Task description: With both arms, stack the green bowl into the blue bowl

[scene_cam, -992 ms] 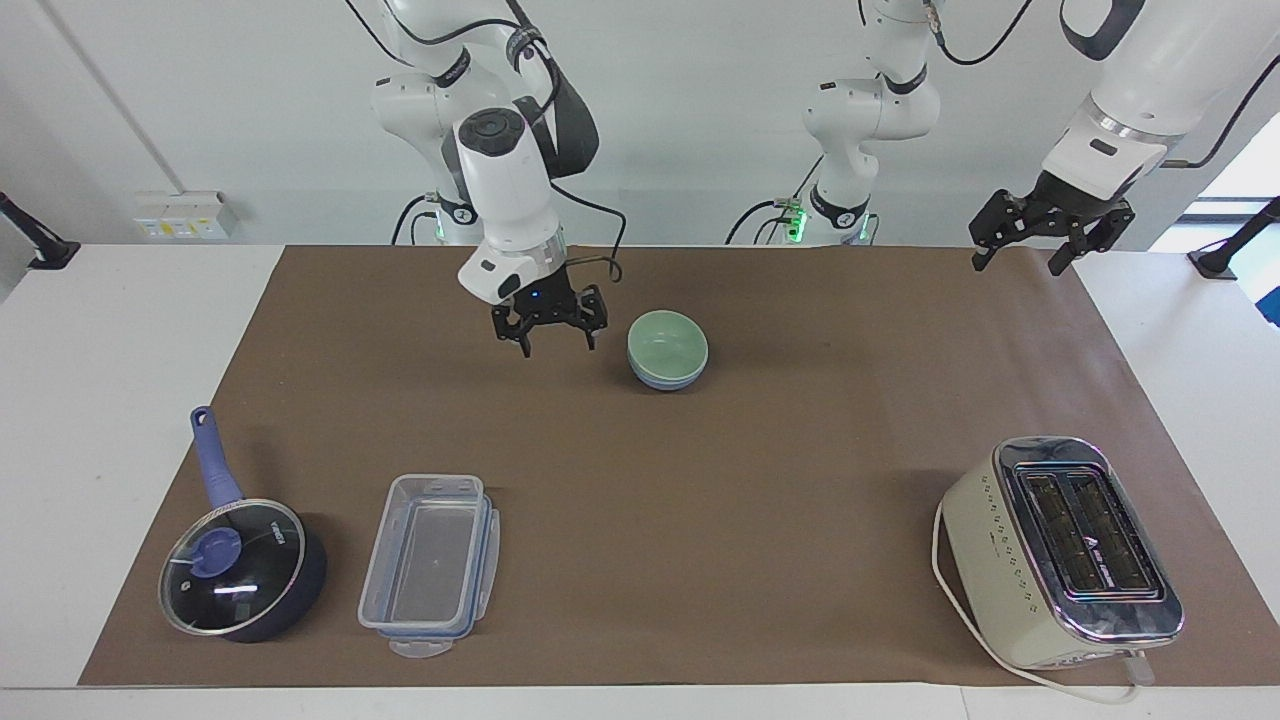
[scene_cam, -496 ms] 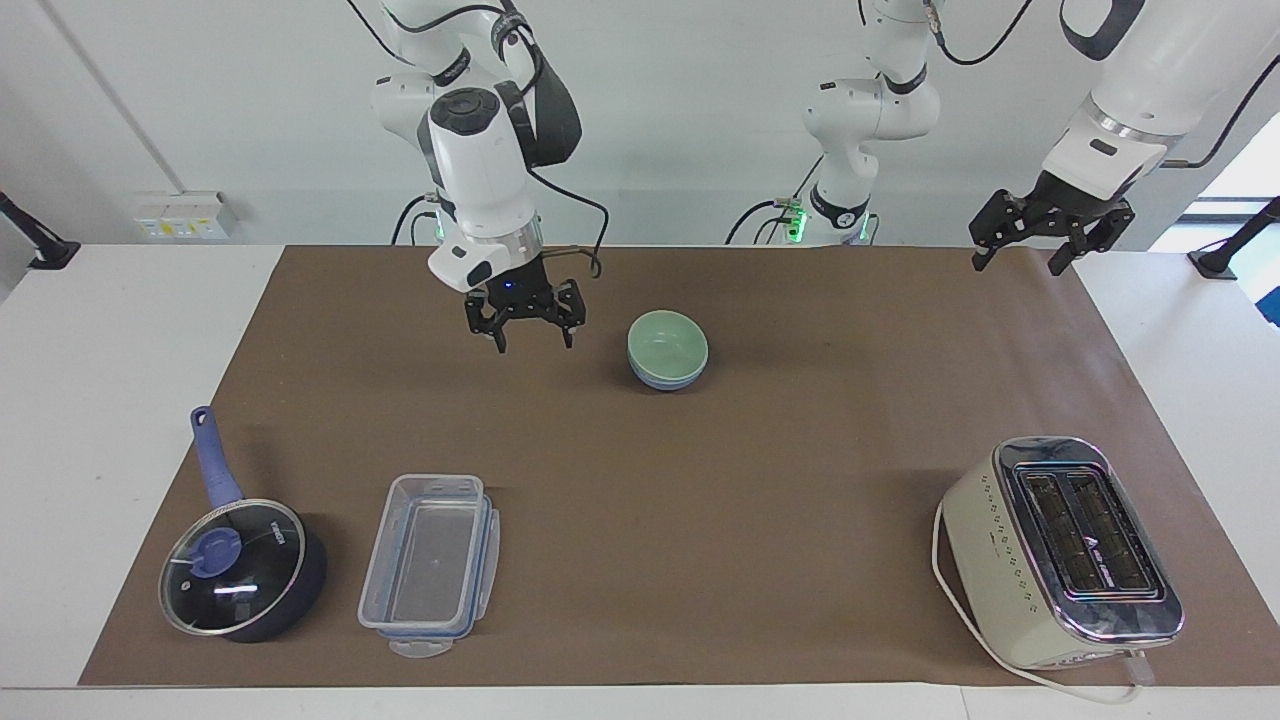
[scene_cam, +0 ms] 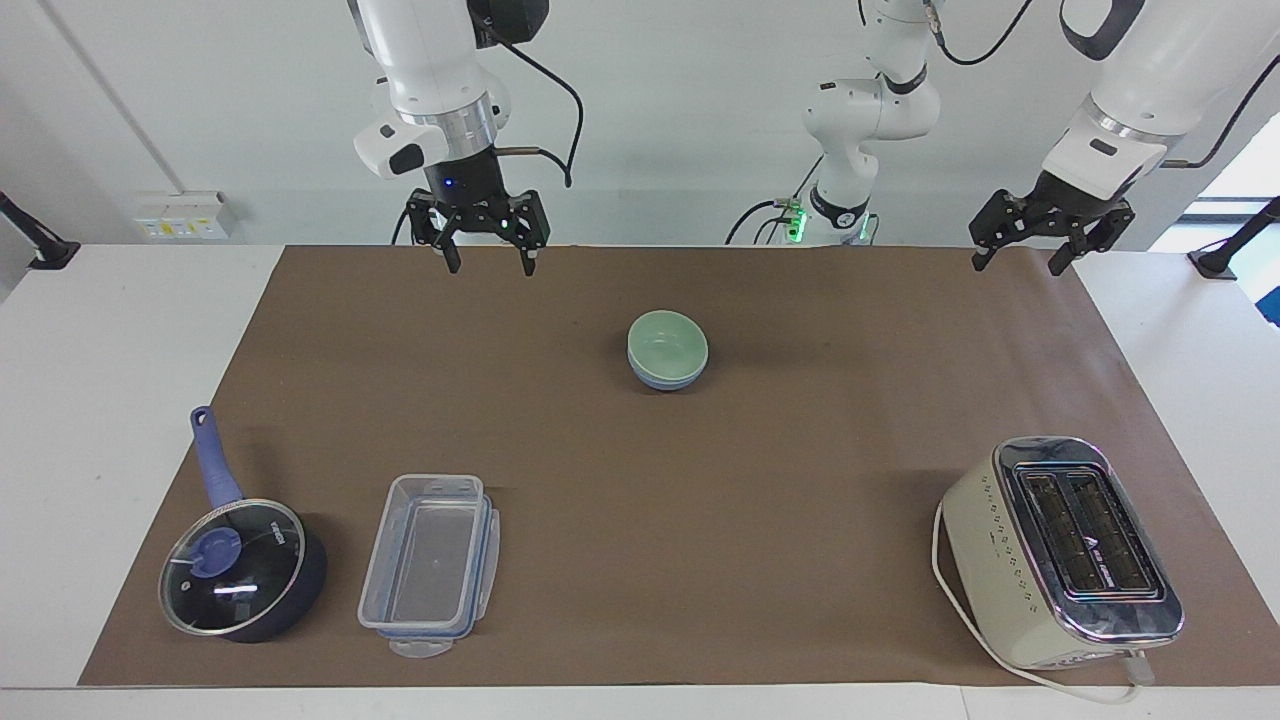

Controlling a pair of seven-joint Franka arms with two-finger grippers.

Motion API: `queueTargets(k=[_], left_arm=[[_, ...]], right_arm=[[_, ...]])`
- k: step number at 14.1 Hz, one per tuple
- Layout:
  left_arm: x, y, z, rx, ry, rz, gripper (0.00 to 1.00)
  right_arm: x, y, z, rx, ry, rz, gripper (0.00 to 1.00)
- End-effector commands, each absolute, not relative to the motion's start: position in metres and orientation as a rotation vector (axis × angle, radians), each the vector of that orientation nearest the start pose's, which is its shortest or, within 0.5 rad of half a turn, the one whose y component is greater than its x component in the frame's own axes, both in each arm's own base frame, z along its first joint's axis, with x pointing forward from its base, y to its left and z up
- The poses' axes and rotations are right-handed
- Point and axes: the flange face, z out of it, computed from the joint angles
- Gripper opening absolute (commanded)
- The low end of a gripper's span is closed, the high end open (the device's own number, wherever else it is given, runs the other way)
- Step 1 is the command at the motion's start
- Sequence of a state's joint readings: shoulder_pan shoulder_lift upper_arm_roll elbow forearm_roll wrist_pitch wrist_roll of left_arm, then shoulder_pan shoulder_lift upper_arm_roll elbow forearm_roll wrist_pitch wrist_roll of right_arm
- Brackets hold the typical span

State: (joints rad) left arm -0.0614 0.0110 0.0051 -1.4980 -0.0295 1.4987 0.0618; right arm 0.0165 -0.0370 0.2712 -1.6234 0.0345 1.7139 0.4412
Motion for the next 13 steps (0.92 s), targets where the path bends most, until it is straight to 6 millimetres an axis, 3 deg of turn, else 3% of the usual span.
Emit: queueTargets(k=[1, 4, 7, 9, 12, 13], left_arm=[[0.546, -0.033, 0.648, -3.149, 0.204, -0.005, 1.00], [0.546, -0.033, 0.648, -3.149, 0.204, -0.005, 1.00], [0.546, -0.033, 0.648, -3.149, 0.204, -0.005, 1.00], [0.546, -0.033, 0.648, -3.149, 0.204, -0.005, 1.00], [0.546, -0.033, 0.648, -3.149, 0.204, -0.005, 1.00], [0.546, -0.034, 0.648, -3.149, 0.207, -0.005, 1.00]], right_arm=[[0.543, 0.124, 0.639, -3.078, 0.330, -0.168, 1.00], [0.536, 0.065, 0.665, -3.102, 0.257, -0.153, 1.00], [0.532, 0.019, 0.664, -3.120, 0.220, -0.070, 1.00], [0.526, -0.002, 0.670, -3.122, 0.254, -0.069, 1.00], [0.509, -0.015, 0.680, -3.135, 0.247, -0.068, 1.00], [0.507, -0.027, 0.675, -3.127, 0.264, -0.060, 1.00]])
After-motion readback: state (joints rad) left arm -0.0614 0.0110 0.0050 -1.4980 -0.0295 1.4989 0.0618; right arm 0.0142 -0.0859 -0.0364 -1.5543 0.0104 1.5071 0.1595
